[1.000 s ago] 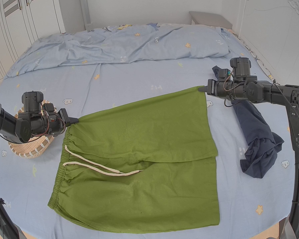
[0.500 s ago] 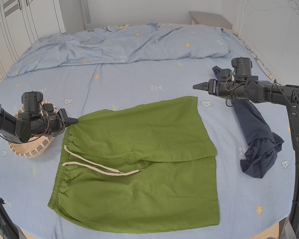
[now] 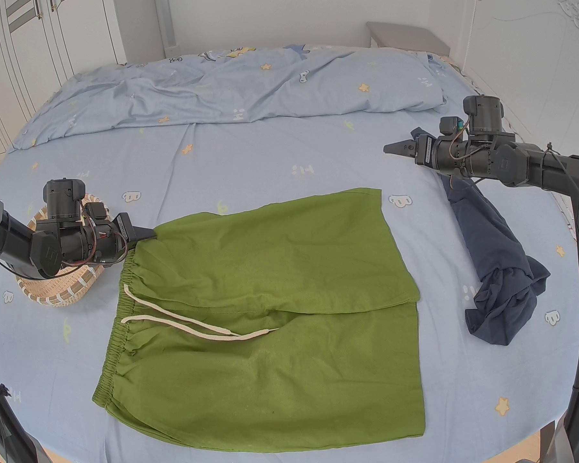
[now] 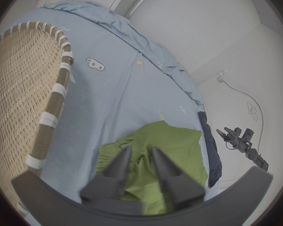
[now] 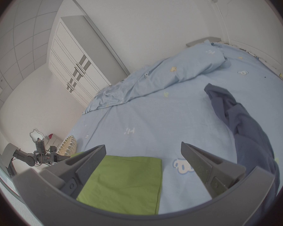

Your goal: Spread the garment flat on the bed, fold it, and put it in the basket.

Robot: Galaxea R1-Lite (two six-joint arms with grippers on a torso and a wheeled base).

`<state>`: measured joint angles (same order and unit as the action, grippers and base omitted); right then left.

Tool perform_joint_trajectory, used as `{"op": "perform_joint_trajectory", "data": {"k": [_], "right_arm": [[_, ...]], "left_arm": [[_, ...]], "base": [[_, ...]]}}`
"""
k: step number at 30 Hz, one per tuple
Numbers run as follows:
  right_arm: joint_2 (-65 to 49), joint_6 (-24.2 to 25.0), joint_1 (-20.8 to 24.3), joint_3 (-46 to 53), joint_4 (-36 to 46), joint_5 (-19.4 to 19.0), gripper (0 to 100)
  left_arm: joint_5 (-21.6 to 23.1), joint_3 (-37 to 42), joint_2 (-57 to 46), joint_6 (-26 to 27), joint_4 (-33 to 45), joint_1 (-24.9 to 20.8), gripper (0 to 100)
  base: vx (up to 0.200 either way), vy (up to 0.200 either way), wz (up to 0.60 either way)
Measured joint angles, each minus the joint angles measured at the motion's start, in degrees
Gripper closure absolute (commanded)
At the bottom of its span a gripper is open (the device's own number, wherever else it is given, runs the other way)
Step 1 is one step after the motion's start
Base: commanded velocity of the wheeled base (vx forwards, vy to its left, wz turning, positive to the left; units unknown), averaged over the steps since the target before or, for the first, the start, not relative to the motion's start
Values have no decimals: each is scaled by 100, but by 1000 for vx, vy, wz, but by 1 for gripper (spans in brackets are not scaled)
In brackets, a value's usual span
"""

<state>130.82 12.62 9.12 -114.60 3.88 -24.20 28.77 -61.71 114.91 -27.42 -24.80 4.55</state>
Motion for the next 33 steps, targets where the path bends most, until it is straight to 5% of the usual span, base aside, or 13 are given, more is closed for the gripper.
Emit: {"op": "perform_joint_trajectory", "data": {"k": [18,33], "right_arm": [[-1254,235,-132,1954,-196,-68,0],[-2461,976,-408,4088,-1613,-541,0]], "left_arm": [[0,52,-621,-307,-5,-56,0],[65,144,-1442,-989,-60,-138,0]], "base": [[0,0,0],[40,0,0]]}}
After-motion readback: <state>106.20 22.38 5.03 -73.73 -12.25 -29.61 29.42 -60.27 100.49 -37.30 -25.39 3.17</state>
